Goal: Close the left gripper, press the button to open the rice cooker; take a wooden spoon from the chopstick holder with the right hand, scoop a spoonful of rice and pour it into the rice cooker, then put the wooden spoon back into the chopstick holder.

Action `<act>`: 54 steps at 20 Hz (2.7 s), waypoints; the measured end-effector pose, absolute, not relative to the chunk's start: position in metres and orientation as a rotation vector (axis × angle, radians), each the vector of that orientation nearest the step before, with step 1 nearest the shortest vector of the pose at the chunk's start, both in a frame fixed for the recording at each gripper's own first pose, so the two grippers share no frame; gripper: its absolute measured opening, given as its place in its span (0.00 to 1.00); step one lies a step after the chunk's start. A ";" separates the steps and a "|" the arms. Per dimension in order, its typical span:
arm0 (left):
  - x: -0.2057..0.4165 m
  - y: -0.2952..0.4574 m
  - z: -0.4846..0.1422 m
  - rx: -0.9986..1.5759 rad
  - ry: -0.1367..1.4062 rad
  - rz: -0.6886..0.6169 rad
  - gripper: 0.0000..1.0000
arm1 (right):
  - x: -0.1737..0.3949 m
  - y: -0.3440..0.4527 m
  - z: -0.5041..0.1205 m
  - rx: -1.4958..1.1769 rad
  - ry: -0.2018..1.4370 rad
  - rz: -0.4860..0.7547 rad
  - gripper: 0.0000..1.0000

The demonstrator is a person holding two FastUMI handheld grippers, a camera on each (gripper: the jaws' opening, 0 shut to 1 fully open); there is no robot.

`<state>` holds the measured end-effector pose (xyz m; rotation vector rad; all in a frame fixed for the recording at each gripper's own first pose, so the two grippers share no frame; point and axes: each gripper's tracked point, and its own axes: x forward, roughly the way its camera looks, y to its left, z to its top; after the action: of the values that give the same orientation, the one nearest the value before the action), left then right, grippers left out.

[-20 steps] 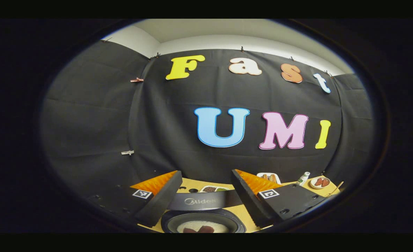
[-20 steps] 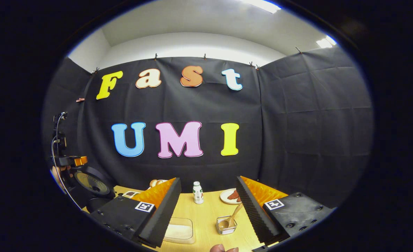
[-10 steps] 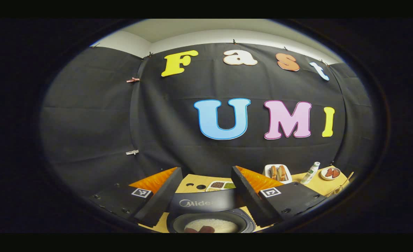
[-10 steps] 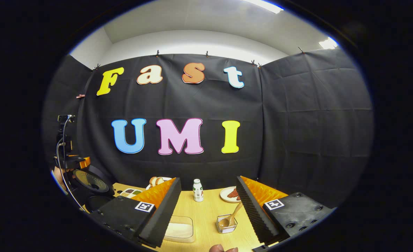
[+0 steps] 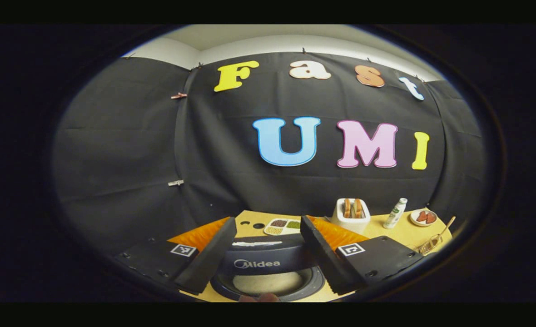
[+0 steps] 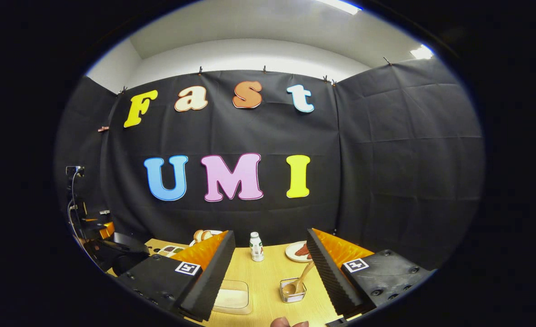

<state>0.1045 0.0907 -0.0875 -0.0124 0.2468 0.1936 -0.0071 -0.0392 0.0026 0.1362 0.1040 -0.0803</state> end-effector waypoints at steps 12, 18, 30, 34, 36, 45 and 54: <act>0.061 0.075 -0.182 -0.039 0.385 0.210 0.97 | -0.012 -0.035 -0.005 0.122 0.123 -0.048 0.98; 0.053 0.073 -0.198 -0.033 0.400 0.220 0.97 | -0.010 -0.036 -0.008 0.124 0.136 -0.047 0.98; 0.028 0.071 -0.229 -0.030 0.413 0.244 0.98 | -0.009 -0.033 -0.013 0.124 0.149 -0.027 0.98; 0.026 0.070 -0.230 -0.015 0.386 0.243 0.98 | -0.010 -0.032 -0.015 0.127 0.155 -0.024 0.98; 0.026 0.071 -0.231 -0.012 0.382 0.240 0.98 | -0.011 -0.032 -0.016 0.127 0.158 -0.024 0.98; 0.025 0.071 -0.239 0.004 0.404 0.222 0.99 | -0.014 -0.032 -0.017 0.129 0.159 -0.030 0.98; 0.025 0.074 -0.215 -0.036 0.393 0.209 0.94 | -0.011 -0.033 -0.012 0.121 0.144 -0.032 0.98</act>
<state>0.0252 0.0743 -0.2149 -0.0360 0.3931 0.2089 -0.0107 -0.0326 -0.0117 0.1213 0.1443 -0.0322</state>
